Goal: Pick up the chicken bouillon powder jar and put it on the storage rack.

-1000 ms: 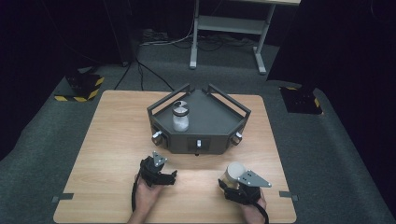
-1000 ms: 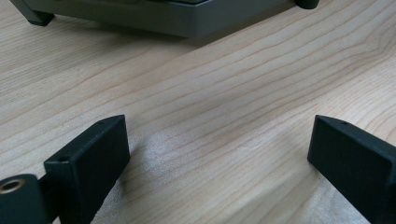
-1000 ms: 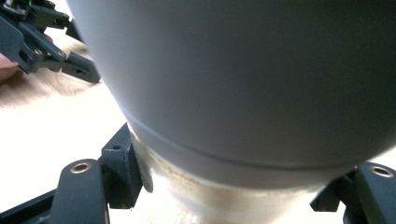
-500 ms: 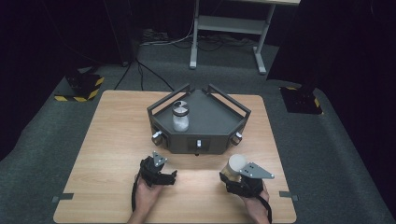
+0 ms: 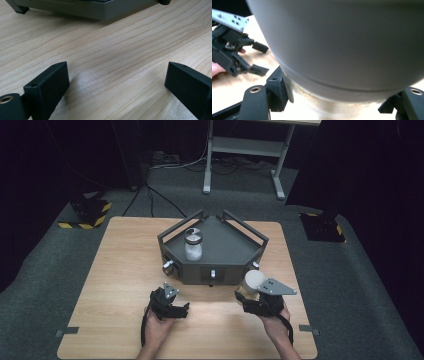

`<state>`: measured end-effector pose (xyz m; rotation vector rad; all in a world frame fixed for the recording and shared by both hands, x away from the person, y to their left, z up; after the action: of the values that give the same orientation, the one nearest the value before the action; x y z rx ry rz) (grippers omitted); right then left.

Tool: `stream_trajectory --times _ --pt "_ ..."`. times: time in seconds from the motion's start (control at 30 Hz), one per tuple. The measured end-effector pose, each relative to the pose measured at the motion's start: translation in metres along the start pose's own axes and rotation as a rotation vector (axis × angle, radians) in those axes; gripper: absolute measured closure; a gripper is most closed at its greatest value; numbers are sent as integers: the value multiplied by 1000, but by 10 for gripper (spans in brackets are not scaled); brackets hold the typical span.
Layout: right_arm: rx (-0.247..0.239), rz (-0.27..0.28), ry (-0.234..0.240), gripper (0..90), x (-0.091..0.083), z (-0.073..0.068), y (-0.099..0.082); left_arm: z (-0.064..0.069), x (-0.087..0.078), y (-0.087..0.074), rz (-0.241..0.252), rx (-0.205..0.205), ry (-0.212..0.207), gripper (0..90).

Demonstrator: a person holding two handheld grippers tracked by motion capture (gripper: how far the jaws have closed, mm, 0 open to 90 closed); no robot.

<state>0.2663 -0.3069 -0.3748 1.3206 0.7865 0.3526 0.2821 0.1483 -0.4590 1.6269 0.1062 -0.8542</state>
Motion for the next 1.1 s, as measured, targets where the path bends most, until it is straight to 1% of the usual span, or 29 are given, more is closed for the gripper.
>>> stream_trajectory --times 0.27,0.47,0.63,0.9,1.1 --pt "-6 16 5 294 6 9 23 0 0 0 0 0 0 55" --pt "3 32 7 295 13 17 40 0 0 0 0 0 0 55" --pt "3 37 1 294 24 24 55 0 0 0 0 0 0 55" --pt "5 43 -14 295 40 28 69 0 0 0 0 0 1 55" --pt "5 27 -29 295 59 30 77 0 0 0 -1 0 0 55"
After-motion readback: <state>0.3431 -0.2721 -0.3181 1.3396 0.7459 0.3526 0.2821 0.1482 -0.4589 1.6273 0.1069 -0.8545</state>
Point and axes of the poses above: each handheld gripper's, and its own axes: x roughly forward along the jaws, y roughly out of its top, z roughly to its right, the point moved 1 cm from there along x, roughly forward along the jaws, and after that the axes turned 8 degrees about z, right-handed, at the moved point
